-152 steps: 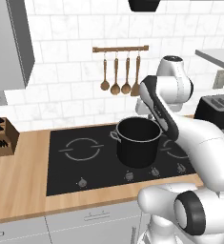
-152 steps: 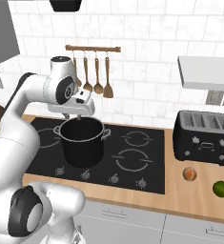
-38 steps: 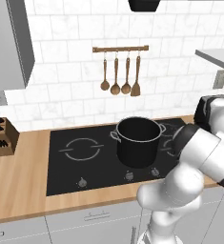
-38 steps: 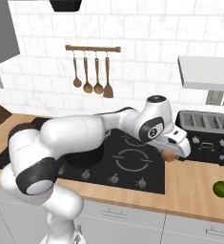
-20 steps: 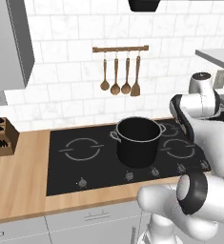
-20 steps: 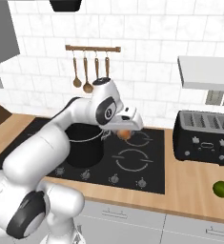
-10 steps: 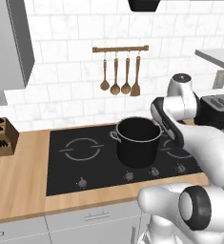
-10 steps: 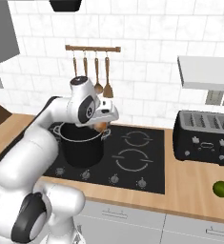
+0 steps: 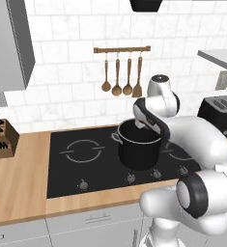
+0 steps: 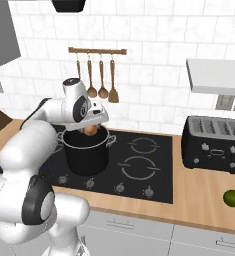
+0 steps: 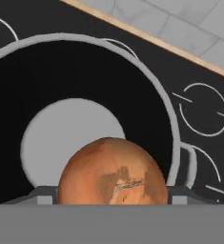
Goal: Put the onion and lime in the pot. Retrieve the spatula and lightly stir the vegetables in the pot.
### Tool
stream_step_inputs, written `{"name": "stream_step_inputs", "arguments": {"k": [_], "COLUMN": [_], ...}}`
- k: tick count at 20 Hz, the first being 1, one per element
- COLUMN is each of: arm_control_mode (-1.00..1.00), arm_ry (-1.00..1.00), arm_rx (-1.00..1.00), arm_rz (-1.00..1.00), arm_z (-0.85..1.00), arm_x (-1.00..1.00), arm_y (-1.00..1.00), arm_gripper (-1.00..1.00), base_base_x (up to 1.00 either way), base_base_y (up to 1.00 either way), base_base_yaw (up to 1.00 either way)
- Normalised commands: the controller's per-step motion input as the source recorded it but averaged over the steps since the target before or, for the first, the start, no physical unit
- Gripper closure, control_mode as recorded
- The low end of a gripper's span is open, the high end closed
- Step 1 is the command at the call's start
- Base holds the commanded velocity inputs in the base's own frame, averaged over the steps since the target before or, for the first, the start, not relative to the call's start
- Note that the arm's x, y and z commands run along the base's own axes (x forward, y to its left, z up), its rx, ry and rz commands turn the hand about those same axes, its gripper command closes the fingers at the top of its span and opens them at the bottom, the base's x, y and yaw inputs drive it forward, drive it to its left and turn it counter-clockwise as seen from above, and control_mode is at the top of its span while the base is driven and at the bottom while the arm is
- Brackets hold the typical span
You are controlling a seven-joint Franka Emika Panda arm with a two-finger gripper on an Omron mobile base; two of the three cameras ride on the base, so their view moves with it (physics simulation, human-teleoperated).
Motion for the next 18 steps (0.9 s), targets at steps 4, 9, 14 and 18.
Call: {"name": "stream_step_inputs", "arguments": {"k": [4, 9, 14, 18], "arm_control_mode": [-1.0, -1.0, -1.0, -1.0], "arm_ry": [0.06, 0.0, 0.0, -0.03], "arm_rx": [0.0, 0.0, 0.0, 0.0], "arm_rz": [0.04, 0.05, 0.03, 0.01], "arm_z": [-0.62, -0.34, -0.26, 0.08], "arm_x": [0.41, 0.11, 0.06, 0.11], "arm_y": [0.03, 0.03, 0.11, 0.0], "arm_gripper": [1.0, -1.0, -1.0, -1.0], "base_base_x": [0.0, 0.0, 0.0, 0.0], "base_base_y": [0.0, 0.0, 0.0, 0.0], "base_base_yaw": [0.0, 0.0, 0.0, 0.0]}}
